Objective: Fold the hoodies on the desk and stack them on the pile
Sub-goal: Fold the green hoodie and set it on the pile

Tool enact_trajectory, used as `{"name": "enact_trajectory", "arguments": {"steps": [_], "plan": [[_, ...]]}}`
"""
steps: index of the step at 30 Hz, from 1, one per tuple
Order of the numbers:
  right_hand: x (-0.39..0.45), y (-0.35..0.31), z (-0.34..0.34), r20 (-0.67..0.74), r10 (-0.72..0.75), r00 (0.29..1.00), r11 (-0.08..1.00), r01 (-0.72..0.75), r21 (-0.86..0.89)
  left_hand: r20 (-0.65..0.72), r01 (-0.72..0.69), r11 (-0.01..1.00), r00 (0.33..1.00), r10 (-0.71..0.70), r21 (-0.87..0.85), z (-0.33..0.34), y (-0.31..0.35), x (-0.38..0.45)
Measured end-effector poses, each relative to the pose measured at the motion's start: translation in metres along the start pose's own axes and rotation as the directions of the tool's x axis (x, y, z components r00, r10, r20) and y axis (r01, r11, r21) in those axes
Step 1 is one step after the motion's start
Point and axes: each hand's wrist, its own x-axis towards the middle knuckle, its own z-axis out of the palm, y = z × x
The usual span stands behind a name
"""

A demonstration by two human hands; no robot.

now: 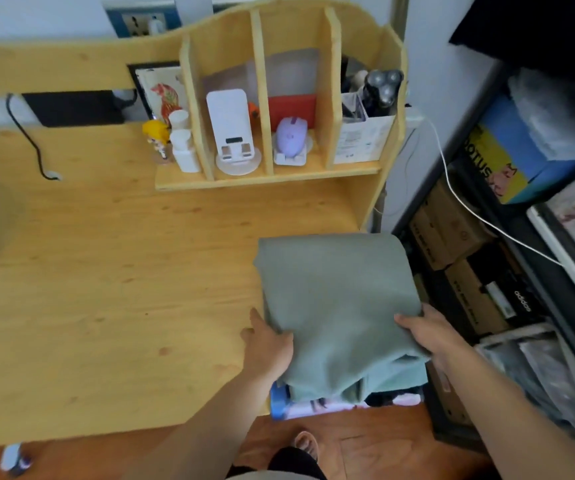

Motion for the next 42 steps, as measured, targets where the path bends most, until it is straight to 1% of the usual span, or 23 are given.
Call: {"name": "enact_trajectory", "arguments": {"steps": [1, 2, 3, 4, 5, 6, 7, 8, 9, 11, 12, 17, 20, 22, 24, 25, 27, 29, 32, 35, 38, 40, 42], "plan": [[0.001, -0.005, 0.001, -0.069, -0.022, 0.997, 0.985, 0.009, -0.174, -0.095, -0.055, 0.986, 0.993, 0.071, 0.158, -0.001, 0.002, -0.004], [0.001, -0.014, 0.002, -0.153, -0.106, 0.982, 0.930, 0.044, -0.364, -0.165, -0.161, 0.940, 0.962, 0.217, 0.301, 0.001, 0.007, -0.008], [-0.003, -0.026, 0.006, -0.208, -0.261, 0.943, 0.849, 0.122, -0.515, -0.178, -0.279, 0.866, 0.908, 0.378, 0.416, 0.003, 0.017, -0.012], [-0.007, -0.038, 0.014, -0.208, -0.435, 0.876, 0.760, 0.233, -0.607, -0.148, -0.375, 0.779, 0.851, 0.504, 0.503, 0.009, 0.027, -0.010], [-0.010, -0.052, 0.024, -0.167, -0.588, 0.791, 0.655, 0.345, -0.672, -0.100, -0.433, 0.703, 0.809, 0.579, 0.565, 0.015, 0.039, -0.007], [-0.009, -0.063, 0.035, -0.099, -0.684, 0.722, 0.539, 0.410, -0.736, -0.065, -0.461, 0.641, 0.779, 0.623, 0.614, 0.024, 0.049, 0.001], [-0.002, -0.071, 0.046, -0.024, -0.720, 0.694, 0.437, 0.426, -0.792, -0.041, -0.467, 0.591, 0.762, 0.647, 0.657, 0.032, 0.058, 0.012], [0.009, -0.074, 0.055, 0.034, -0.702, 0.712, 0.375, 0.409, -0.832, -0.022, -0.453, 0.558, 0.763, 0.647, 0.695, 0.041, 0.061, 0.025], [0.022, -0.072, 0.062, 0.070, -0.652, 0.755, 0.341, 0.375, -0.862, 0.002, -0.424, 0.543, 0.789, 0.615, 0.725, 0.047, 0.061, 0.037], [0.050, -0.052, 0.069, 0.082, -0.571, 0.817, 0.307, 0.306, -0.901, 0.024, -0.370, 0.518, 0.830, 0.557, 0.771, 0.058, 0.047, 0.058], [0.060, -0.039, 0.071, 0.069, -0.573, 0.817, 0.299, 0.287, -0.910, 0.016, -0.356, 0.507, 0.830, 0.558, 0.785, 0.063, 0.037, 0.067], [0.077, -0.012, 0.076, -0.003, -0.698, 0.716, 0.319, 0.306, -0.897, -0.006, -0.336, 0.488, 0.819, 0.574, 0.805, 0.075, 0.026, 0.080], [0.074, -0.015, 0.076, 0.028, -0.675, 0.737, 0.282, 0.293, -0.914, 0.063, -0.346, 0.464, 0.850, 0.522, 0.815, 0.069, 0.032, 0.076], [0.068, -0.023, 0.077, 0.039, -0.630, 0.775, 0.258, 0.256, -0.931, 0.118, -0.391, 0.449, 0.844, 0.523, 0.803, 0.060, 0.025, 0.065], [0.054, -0.036, 0.084, 0.003, -0.547, 0.837, 0.292, 0.194, -0.937, 0.133, -0.447, 0.485, 0.824, 0.551, 0.752, 0.045, 0.003, 0.048], [0.041, -0.041, 0.092, -0.017, -0.529, 0.849, 0.325, 0.184, -0.928, 0.154, -0.479, 0.497, 0.814, 0.560, 0.723, 0.036, -0.015, 0.036], [0.003, -0.037, 0.118, 0.013, -0.573, 0.819, 0.366, 0.270, -0.891, 0.226, -0.537, 0.496, 0.800, 0.556, 0.682, 0.014, -0.061, 0.009], [-0.045, -0.020, 0.162, 0.152, -0.623, 0.768, 0.333, 0.436, -0.836, 0.297, -0.550, 0.502, 0.815, 0.497, 0.667, -0.019, -0.111, -0.016], [-0.118, 0.002, 0.242, 0.363, -0.669, 0.648, 0.226, 0.643, -0.731, 0.209, -0.424, 0.586, 0.893, 0.400, 0.691, -0.100, -0.173, -0.043], [-0.179, -0.006, 0.328, 0.509, -0.648, 0.567, 0.144, 0.747, -0.649, 0.081, -0.235, 0.725, 0.967, 0.241, 0.648, -0.203, -0.236, -0.073], [-0.238, -0.022, 0.415, 0.584, -0.605, 0.542, 0.177, 0.806, -0.565, -0.057, -0.041, 0.859, 0.995, 0.081, 0.510, -0.304, -0.319, -0.097], [-0.278, -0.028, 0.468, 0.620, -0.586, 0.521, 0.218, 0.839, -0.498, -0.118, 0.055, 0.885, 0.993, 0.000, 0.463, -0.361, -0.365, -0.115], [-0.316, -0.030, 0.514, 0.669, -0.556, 0.494, 0.218, 0.863, -0.455, -0.184, 0.127, 0.912, 0.981, -0.058, 0.390, -0.409, -0.397, -0.135]]}}
